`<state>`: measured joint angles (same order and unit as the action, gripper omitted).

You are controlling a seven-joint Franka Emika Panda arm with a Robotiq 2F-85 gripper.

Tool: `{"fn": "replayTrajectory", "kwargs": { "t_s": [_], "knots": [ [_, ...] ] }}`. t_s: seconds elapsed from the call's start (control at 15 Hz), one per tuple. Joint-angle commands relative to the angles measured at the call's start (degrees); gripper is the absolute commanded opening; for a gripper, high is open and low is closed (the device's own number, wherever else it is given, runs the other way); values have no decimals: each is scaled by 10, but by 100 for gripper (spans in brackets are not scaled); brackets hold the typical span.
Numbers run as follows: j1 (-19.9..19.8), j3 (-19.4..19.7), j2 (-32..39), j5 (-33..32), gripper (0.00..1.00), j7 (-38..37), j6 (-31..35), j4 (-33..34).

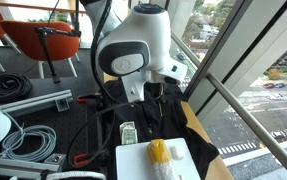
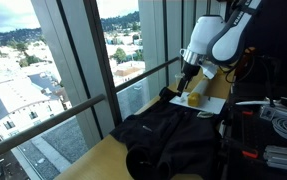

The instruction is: Pull the zipper closed

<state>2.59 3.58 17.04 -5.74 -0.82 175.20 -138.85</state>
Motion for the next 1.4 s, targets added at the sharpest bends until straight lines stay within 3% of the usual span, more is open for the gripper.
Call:
{"fn": "replayTrajectory", "kwargs": {
  "t_s": [0.0, 0.4, 0.8, 1.33],
  "knots": [
    [0, -7, -15, 24, 100, -14, -19, -24],
    [-37, -20, -4, 48, 100, 6, -15, -44],
    [-91, -49, 28, 76, 100, 29, -23, -12],
    [-111, -64, 98, 72, 100, 33, -26, 34]
  ]
}}
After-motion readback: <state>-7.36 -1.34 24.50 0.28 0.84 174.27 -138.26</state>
